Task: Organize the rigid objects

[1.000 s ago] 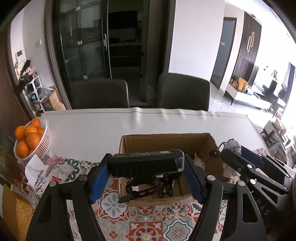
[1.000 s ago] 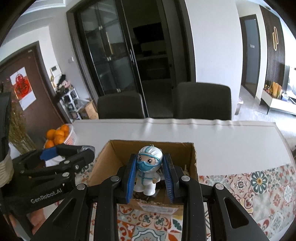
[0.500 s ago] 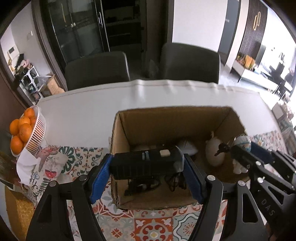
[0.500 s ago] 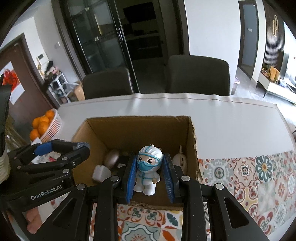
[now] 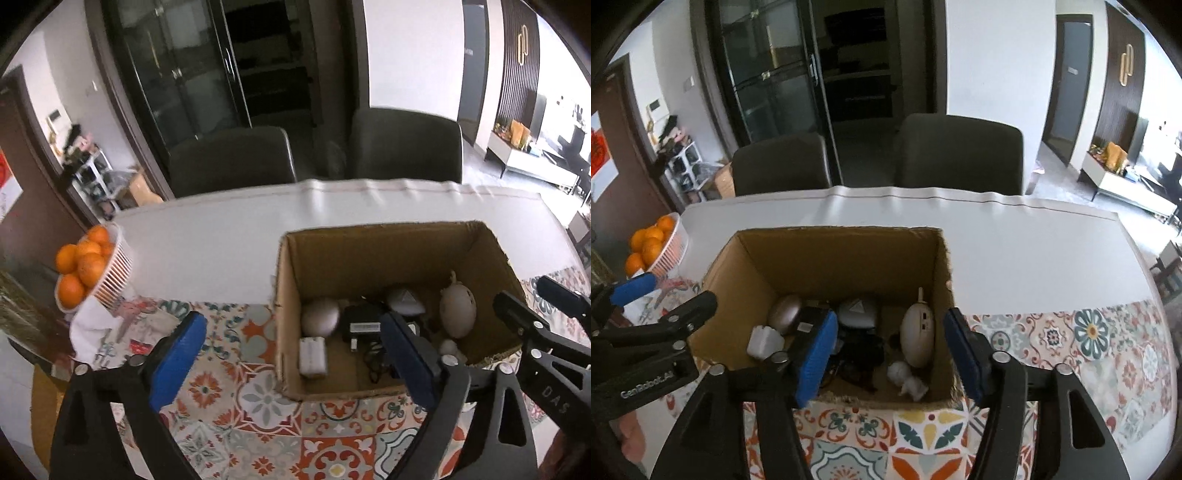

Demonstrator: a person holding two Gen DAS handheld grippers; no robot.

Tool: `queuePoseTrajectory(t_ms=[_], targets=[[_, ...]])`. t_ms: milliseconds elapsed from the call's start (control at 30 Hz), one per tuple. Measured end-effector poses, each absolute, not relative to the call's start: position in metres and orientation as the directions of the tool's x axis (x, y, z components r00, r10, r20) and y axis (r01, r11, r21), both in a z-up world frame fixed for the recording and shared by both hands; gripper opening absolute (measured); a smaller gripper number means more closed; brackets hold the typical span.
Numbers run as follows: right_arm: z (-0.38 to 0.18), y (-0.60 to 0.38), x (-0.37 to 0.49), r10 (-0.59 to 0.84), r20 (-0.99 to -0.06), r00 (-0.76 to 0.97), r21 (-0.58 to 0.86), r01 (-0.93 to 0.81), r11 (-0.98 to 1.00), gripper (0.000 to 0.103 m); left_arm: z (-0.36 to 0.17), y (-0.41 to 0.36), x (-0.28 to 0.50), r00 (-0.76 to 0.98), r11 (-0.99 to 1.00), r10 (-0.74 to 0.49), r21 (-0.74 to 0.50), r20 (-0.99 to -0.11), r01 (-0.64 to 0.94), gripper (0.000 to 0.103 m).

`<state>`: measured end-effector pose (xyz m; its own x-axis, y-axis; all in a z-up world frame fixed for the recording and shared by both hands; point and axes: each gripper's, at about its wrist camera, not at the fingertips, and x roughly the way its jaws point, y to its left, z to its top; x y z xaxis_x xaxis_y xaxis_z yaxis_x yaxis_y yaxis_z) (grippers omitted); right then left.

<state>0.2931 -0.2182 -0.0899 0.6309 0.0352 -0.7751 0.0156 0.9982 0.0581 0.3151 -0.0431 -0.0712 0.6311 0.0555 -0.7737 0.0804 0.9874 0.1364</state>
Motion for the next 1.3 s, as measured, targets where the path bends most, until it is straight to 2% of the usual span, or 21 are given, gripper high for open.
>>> queuePoseTrajectory(t_ms=[133, 400, 800, 1300], targets=[[-0.08, -0.222, 0.28, 0.02, -0.763, 0.646, 0.059, 0.039, 0.998, 0.071, -0.056, -0.04, 0.295, 0.686, 0.983, 0.089, 0.177, -0.722, 0.058, 0.103], [-0.054, -0.22, 0.239, 0.003, -0.72, 0.694, 0.053, 0.051, 0.997, 0.078, -0.024, -0.031, 0.245, 0.779, 0.978, 0.128, 0.207, -0.613, 0.003, 0.103], [-0.015, -0.209, 0.168, -0.064, -0.603, 0.795, -0.017, 0.068, 0.998, 0.085, -0.006, -0.02, 0.177, 0.826, 0.986, 0.078, 0.167, -0.558, 0.02, 0.103], [0.006, -0.206, 0.115, -0.053, -0.557, 0.829, -0.003, 0.062, 0.998, 0.086, 0.013, -0.014, 0.13, 0.855, 0.992, 0.016, 0.118, -0.518, 0.053, 0.103]])
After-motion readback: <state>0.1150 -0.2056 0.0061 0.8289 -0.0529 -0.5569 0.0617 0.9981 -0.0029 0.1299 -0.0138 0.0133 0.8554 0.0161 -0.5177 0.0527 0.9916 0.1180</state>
